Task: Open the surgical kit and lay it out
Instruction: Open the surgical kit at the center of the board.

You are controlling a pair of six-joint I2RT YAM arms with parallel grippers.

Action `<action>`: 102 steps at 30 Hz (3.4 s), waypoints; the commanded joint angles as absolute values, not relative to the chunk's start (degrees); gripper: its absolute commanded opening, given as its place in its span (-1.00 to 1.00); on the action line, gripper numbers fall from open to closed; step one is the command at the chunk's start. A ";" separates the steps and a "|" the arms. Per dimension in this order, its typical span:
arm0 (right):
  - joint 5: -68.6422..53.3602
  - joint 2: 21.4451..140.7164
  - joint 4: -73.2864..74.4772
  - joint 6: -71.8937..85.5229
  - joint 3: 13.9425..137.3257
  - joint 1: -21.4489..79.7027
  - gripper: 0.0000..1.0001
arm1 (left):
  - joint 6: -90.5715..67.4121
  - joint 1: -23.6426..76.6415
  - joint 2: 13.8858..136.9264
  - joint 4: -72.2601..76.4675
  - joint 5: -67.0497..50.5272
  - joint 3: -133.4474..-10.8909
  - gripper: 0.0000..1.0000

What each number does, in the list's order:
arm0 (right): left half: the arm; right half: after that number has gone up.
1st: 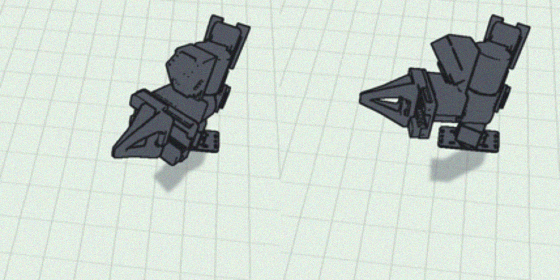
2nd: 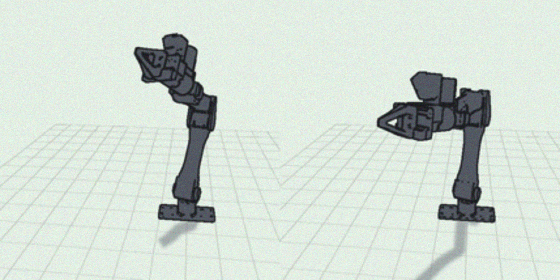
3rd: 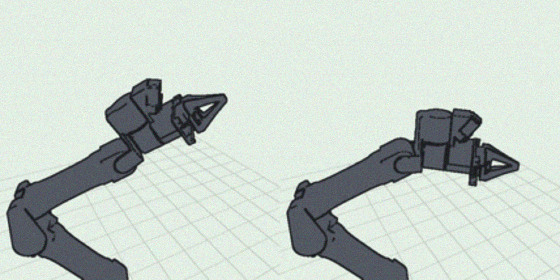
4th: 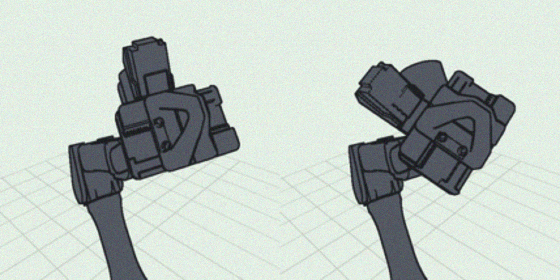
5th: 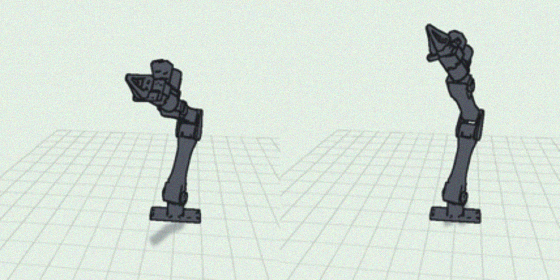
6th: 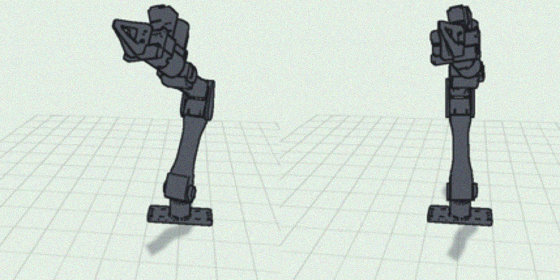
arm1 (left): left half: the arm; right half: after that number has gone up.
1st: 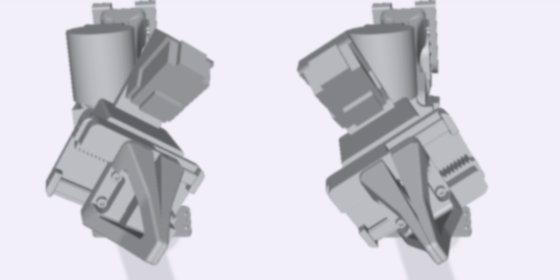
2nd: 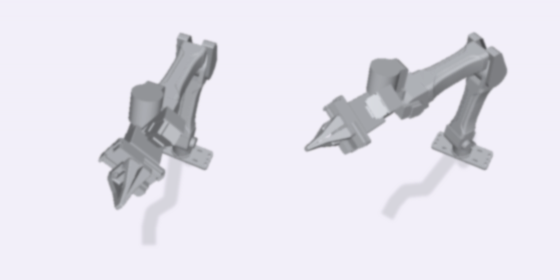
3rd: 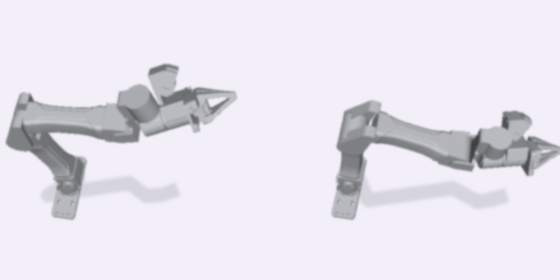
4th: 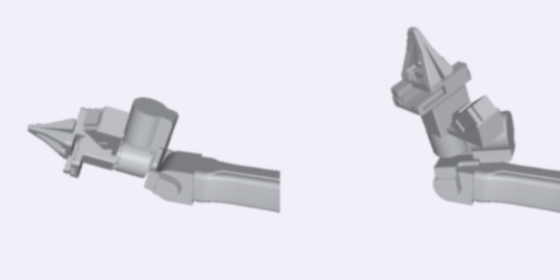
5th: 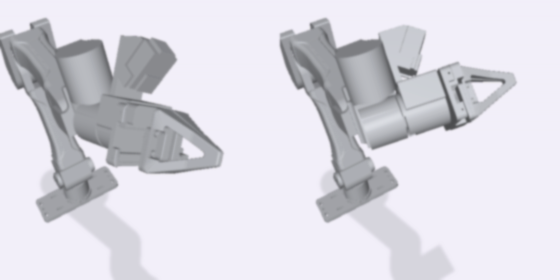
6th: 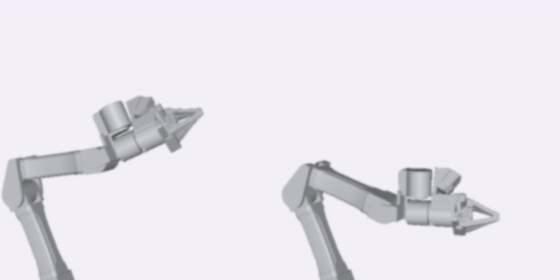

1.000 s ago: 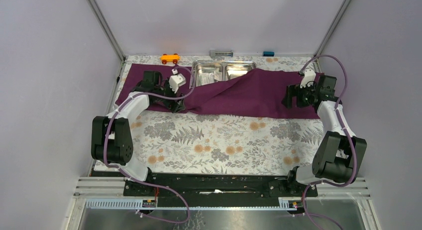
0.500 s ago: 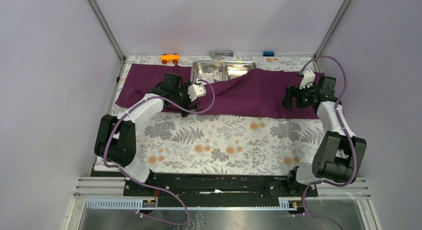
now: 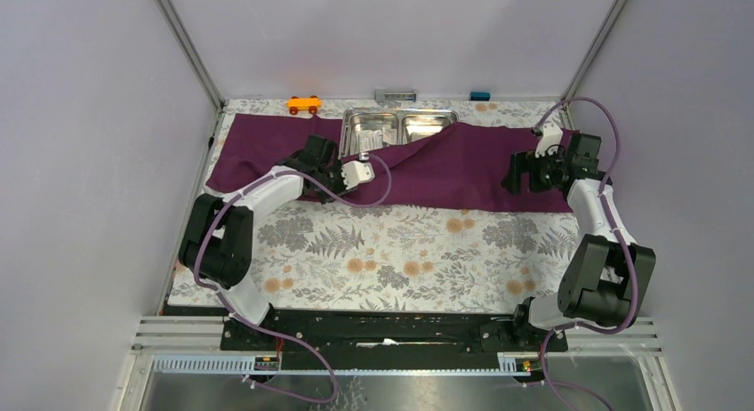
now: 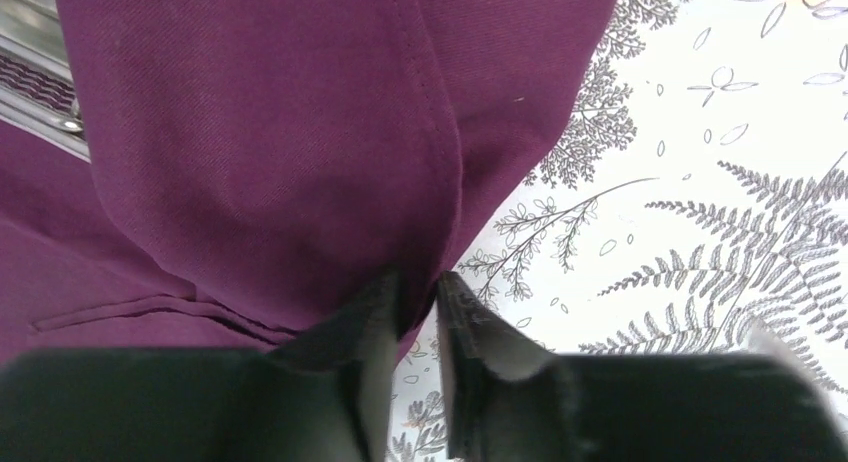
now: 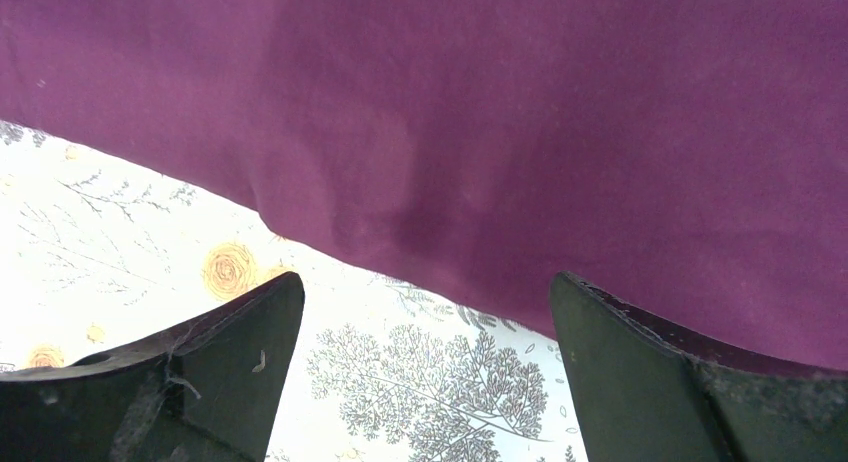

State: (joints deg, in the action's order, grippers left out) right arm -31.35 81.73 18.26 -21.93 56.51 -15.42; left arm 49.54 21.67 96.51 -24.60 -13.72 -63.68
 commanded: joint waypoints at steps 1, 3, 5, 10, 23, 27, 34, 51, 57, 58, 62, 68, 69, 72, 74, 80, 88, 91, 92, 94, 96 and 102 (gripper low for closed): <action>-34.46 81.97 18.77 -21.65 61.42 -13.71 0.99 | 48.76 22.11 94.38 -28.11 -14.16 -67.73 -0.76; -34.75 82.50 18.35 -22.00 62.80 -11.90 0.99 | 48.10 22.28 93.15 -29.46 -14.50 -68.37 -1.00; -34.89 83.37 17.70 -22.59 64.62 -9.53 0.99 | 47.16 22.31 91.75 -30.81 -14.96 -68.91 -1.00; -33.51 87.50 14.18 -25.83 70.60 -2.01 0.99 | 45.76 22.32 86.71 -33.42 -17.93 -69.18 -1.00; -21.68 108.96 17.50 -48.70 92.25 12.63 0.99 | 45.51 22.32 80.07 -36.30 -18.49 -67.01 -1.00; -21.18 113.36 23.01 -53.97 98.05 14.35 0.99 | 44.94 22.32 79.49 -37.29 -17.55 -67.26 -1.00; -15.50 117.25 25.79 -63.08 99.92 18.02 0.99 | 45.13 22.32 79.00 -37.44 -15.92 -67.66 -1.00; -9.83 120.60 24.44 -67.50 100.26 20.07 0.78 | 46.03 22.41 80.22 -37.44 -14.14 -68.65 -1.00; -7.48 122.60 24.21 -68.55 101.99 20.71 0.27 | 46.28 22.30 80.18 -37.44 -13.03 -68.55 -1.00; -7.07 122.38 24.26 -68.53 101.84 20.80 0.15 | 46.30 22.37 80.09 -37.62 -12.87 -68.45 -1.00; -5.29 118.12 24.79 -68.42 98.31 21.15 -0.27 | 46.98 22.40 79.70 -41.28 -11.30 -68.39 -1.00; -2.57 103.60 28.14 -65.80 85.25 24.01 -0.95 | 47.34 22.50 74.51 -46.95 -9.76 -65.44 -1.00; -1.75 100.90 28.74 -64.78 82.54 25.25 -1.00 | 47.24 22.81 73.25 -48.08 -9.72 -64.80 -1.00; 2.61 92.71 29.92 -61.56 73.61 29.90 -0.99 | 46.39 24.10 69.32 -51.59 -8.63 -62.26 -1.00; 4.95 87.44 30.50 -59.22 67.32 33.51 -0.98 | 45.47 25.33 66.78 -54.01 -7.59 -59.83 -1.00; 6.52 73.59 35.31 -47.65 52.45 42.42 -0.91 | 41.41 28.87 58.50 -60.76 -4.64 -50.99 -1.00; -8.75 60.69 39.81 -44.35 41.88 43.12 -0.53 | 39.13 29.18 50.94 -71.17 -6.18 -49.48 -0.60; -12.92 59.44 41.05 -43.81 42.82 43.13 -0.04 | 38.07 29.18 50.05 -74.26 -6.14 -51.30 -0.14; -13.81 59.16 41.20 -43.63 43.37 43.11 0.14 | 37.99 29.18 49.89 -74.72 -5.58 -52.02 -0.03; -14.83 58.49 41.18 -43.43 44.20 43.10 0.48 | 38.25 29.18 49.96 -75.32 -4.42 -53.93 0.23; -14.75 57.69 39.86 -43.01 44.48 43.14 0.65 | 38.87 29.18 50.43 -75.19 -3.08 -55.47 0.47; -6.61 58.53 29.73 -38.36 43.36 43.10 0.71 | 32.63 28.99 54.86 -52.07 9.49 -54.09 0.98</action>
State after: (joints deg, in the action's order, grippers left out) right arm -11.14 58.19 37.30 -42.48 42.13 43.22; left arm 37.69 29.41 51.29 -69.28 -0.62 -53.54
